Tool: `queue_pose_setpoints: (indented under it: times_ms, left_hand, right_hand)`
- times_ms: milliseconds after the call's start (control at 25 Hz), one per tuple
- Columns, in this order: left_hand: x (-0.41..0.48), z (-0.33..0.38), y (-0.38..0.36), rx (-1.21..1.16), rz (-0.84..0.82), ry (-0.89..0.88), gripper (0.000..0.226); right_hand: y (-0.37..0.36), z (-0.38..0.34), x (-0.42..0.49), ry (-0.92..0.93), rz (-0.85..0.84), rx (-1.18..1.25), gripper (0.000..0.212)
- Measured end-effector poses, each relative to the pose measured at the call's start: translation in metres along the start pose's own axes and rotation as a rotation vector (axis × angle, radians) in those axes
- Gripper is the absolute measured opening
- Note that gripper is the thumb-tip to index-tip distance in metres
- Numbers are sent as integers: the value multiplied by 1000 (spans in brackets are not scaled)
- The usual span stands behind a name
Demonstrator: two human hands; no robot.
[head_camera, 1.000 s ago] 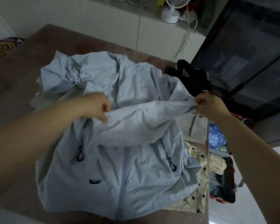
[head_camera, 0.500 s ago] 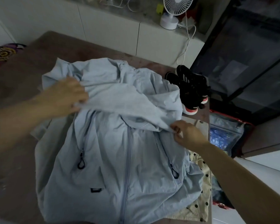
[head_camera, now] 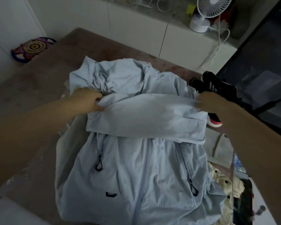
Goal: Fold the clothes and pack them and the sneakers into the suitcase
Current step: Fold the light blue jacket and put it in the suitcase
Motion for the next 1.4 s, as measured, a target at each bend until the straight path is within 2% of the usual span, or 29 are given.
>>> queue_pose_setpoints:
  times_ms: [80,160,200,240,280,320,400,480,520,600,680,720,800,880,960,1040,1120,1240,1320,1400]
  left_hand:
    - [4,-3,20,-276,-84,60,34]
    - [18,-9,51,-675,31,151,14]
    - [26,-10,63,-811,102,215,15]
    - [37,-10,68,-817,177,248,24]
    - [44,-7,67,-712,264,260,31]
    - [50,-3,60,-534,313,254,37]
    - [55,6,29,-220,231,204,47]
    - [50,8,6,-157,156,179,51]
    - [45,5,4,-199,210,162,52]
    - [33,-11,12,-359,412,196,54]
    - [25,-45,15,-570,535,390,64]
    - [24,-63,9,-649,497,485,73]
    - [27,-90,-11,-754,268,613,90]
    - [33,-109,-31,-930,70,720,92]
    - [33,-113,-43,-1068,-45,799,89]
    - [35,-110,-45,-1096,-113,716,83]
    - [36,-106,-42,-1008,-138,591,80]
    - [37,-104,-36,-867,-58,464,66]
    - [37,-103,-32,-858,-51,437,55]
    - [38,-112,-30,-811,6,479,31]
  right_hand:
    - [16,24,-6,-153,173,168,27]
    - [28,37,-15,-291,520,350,25]
    - [31,30,-20,-313,669,398,32]
    - [28,15,-23,-282,758,413,43]
    - [21,-7,-23,-202,795,387,53]
    - [8,-32,-22,-103,779,336,58]
    - [-36,-78,-17,64,549,207,61]
    - [-83,-98,-16,69,178,156,61]
    - [-97,-98,-18,46,72,172,63]
    - [-99,-97,-23,27,91,229,73]
    - [-83,-110,-27,76,228,295,78]
    - [-72,-124,-27,123,268,323,76]
    - [-50,-164,-27,259,323,359,78]
    - [-27,-211,-22,378,359,378,79]
    - [-15,-247,-6,400,361,370,72]
    - [-18,-268,12,333,286,329,74]
    - [-36,-272,27,266,161,276,76]
    - [-54,-267,34,243,71,236,75]
    - [-54,-267,34,251,73,233,74]
    - [-51,-267,34,255,68,237,74]
Point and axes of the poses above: each hand's wrist, its own x-axis towards the middle knuckle, its own y-axis out of the back of the hand, z = x × y, the point moved 4 cm from there along x, towards the middle knuckle, and after that the axes turned 15 degrees about y, right-handed, at the moved point
